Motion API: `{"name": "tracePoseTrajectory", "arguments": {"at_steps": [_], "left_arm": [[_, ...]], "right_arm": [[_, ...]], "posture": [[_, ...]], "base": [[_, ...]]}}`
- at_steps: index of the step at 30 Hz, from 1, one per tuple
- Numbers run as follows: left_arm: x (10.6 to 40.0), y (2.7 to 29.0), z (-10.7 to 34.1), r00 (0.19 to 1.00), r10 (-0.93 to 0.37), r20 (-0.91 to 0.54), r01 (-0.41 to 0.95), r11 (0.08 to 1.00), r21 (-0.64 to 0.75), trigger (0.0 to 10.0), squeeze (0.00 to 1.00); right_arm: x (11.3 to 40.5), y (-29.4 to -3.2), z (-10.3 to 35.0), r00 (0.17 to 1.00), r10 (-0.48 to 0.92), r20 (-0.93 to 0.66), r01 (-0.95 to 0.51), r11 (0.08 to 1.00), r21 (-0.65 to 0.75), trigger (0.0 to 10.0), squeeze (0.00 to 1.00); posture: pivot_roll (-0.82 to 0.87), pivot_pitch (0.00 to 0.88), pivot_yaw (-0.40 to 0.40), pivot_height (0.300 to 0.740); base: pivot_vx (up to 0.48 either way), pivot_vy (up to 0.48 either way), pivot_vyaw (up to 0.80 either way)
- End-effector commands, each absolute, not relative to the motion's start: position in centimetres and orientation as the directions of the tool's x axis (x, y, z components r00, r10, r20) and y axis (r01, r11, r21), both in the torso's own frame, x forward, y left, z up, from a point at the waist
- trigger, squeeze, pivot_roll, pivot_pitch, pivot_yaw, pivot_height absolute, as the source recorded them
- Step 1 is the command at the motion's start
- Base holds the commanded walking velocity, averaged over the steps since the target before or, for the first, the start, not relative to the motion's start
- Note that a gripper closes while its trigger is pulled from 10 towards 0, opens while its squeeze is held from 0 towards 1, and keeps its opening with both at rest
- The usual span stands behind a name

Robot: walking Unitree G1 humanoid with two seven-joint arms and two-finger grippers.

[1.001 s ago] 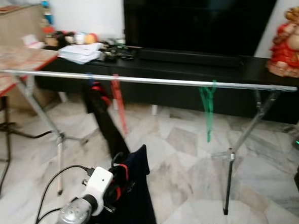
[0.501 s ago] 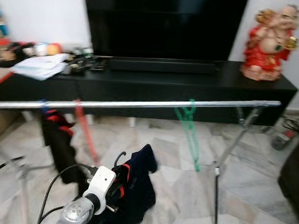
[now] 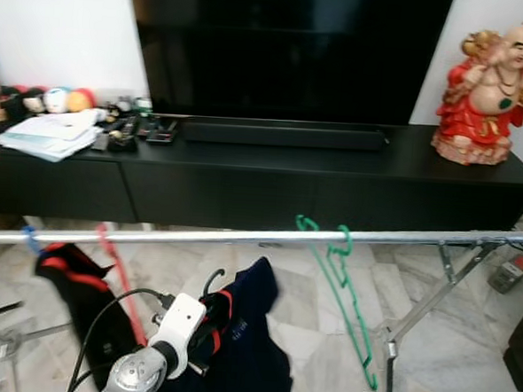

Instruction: Hang hanger

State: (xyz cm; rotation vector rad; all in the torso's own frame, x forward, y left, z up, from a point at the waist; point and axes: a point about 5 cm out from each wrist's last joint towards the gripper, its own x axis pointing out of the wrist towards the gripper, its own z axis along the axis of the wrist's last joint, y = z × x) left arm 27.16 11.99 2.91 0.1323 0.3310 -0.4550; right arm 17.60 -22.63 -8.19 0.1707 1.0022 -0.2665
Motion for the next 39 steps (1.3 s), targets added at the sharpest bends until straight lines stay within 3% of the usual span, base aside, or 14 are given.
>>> {"name": "tracePoseTrajectory", "arguments": {"at_steps": [1, 10, 19, 25, 39], "left_arm": [[27.6, 13.4, 3.5, 0.875, -0.36, -0.325, 0.411, 0.906, 0.101, 10.0, 0.0], [28.5, 14.8, 4.4, 0.942, -0.197, -0.272, 0.223, 0.972, 0.068, 10.0, 0.0], [27.9, 14.4, 4.2, 0.924, -0.266, -0.276, 0.3, 0.95, 0.09, 10.0, 0.0], [29.1, 14.7, 5.0, 0.942, -0.219, -0.255, 0.253, 0.962, 0.104, 10.0, 0.0], [30.8, 13.9, 7.0, 0.954, -0.244, -0.174, 0.261, 0.962, 0.079, 10.0, 0.0]], "right_arm": [[18.1, -21.9, -8.1, 0.519, -0.122, -0.846, 0.291, 0.956, 0.04, 10.0, 0.0], [18.0, -22.0, -8.1, 0.518, -0.119, -0.847, 0.28, 0.959, 0.036, 10.0, 0.0], [17.9, -22.2, -8.1, 0.516, -0.12, -0.848, 0.265, 0.964, 0.025, 10.0, 0.0], [17.9, -22.2, -8.1, 0.521, -0.11, -0.846, 0.251, 0.967, 0.029, 10.0, 0.0], [18.1, -22.1, -8.0, 0.524, -0.105, -0.845, 0.235, 0.972, 0.025, 10.0, 0.0]], "posture": [[-0.02, 0.0, 0.039, 0.74], [-0.02, 0.0, 0.032, 0.74], [-0.02, 0.0, 0.028, 0.74], [-0.02, 0.0, 0.026, 0.74], [-0.03, 0.0, 0.02, 0.74]], "base": [[0.0, 0.0, 0.0], [0.0, 0.0, 0.0], [0.0, 0.0, 0.0], [0.0, 0.0, 0.0], [0.0, 0.0, 0.0]]}}
